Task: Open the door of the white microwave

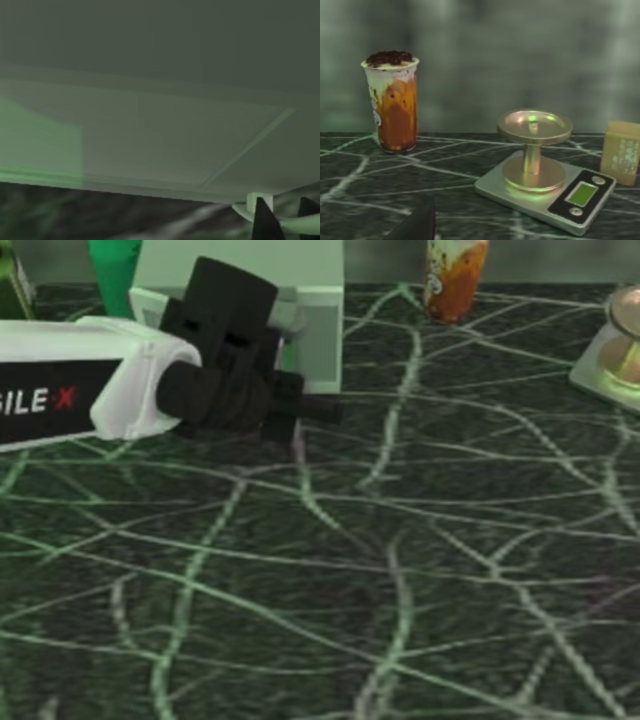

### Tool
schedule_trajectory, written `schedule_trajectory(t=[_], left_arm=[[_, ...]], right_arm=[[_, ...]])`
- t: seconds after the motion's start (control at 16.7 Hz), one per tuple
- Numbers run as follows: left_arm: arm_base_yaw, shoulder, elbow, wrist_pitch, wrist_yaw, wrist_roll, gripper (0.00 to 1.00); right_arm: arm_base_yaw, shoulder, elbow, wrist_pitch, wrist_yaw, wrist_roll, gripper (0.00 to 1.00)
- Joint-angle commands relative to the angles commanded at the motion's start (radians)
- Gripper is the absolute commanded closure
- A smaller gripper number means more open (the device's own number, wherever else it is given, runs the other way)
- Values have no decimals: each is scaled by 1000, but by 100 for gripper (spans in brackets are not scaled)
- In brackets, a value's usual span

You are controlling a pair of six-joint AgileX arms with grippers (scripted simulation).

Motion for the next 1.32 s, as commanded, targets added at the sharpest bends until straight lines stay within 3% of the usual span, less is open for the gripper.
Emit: schedule_trajectory(t=[1.02, 1.32], left_arm=[[0, 0, 0, 0, 0, 0, 100], [5, -14, -18, 6, 25, 22, 100]], right_arm=[[0, 0, 0, 0, 0, 0, 0], [0, 0, 0, 0, 0, 0, 0]])
